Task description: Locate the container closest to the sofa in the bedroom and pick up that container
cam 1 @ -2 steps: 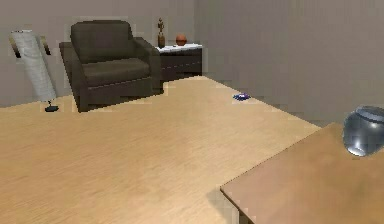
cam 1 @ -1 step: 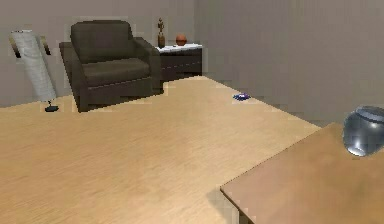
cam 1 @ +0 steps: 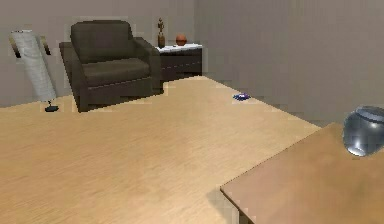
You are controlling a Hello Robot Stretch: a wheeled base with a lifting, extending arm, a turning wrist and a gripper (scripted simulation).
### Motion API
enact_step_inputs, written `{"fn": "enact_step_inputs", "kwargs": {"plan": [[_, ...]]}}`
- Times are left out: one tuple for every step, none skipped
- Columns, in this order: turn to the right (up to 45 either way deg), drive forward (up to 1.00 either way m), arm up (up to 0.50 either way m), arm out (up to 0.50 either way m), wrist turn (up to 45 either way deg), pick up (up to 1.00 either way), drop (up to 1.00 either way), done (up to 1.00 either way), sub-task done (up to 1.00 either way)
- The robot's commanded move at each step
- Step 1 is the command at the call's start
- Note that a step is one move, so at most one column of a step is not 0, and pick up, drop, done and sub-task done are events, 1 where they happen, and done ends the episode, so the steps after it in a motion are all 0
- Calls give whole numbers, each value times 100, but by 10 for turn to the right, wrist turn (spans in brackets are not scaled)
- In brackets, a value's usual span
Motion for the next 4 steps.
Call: {"fn": "enact_step_inputs", "kwargs": {"plan": [[0,0,0,0,330,0,0,0,0],[0,0,-26,0,0,0,0,0,0],[0,0,0,0,0,100,0,0,0],[0,0,10,0,0,0,0,0,0]]}}
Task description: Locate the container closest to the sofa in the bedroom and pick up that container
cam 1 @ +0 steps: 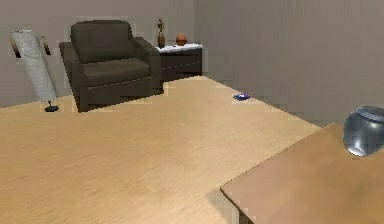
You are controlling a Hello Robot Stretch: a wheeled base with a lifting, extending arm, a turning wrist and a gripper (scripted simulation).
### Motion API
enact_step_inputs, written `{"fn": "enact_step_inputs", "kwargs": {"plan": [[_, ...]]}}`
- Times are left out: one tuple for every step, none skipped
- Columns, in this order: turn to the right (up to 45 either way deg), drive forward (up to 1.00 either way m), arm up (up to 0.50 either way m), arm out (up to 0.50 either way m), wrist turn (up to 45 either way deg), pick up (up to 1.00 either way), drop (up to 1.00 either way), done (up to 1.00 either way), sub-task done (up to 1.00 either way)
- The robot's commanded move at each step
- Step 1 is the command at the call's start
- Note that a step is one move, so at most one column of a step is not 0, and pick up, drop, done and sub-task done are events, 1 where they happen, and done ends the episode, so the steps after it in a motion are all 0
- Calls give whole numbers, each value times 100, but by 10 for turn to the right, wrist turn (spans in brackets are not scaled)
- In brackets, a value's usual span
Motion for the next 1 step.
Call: {"fn": "enact_step_inputs", "kwargs": {"plan": [[0,0,0,0,0,0,0,100,0]]}}
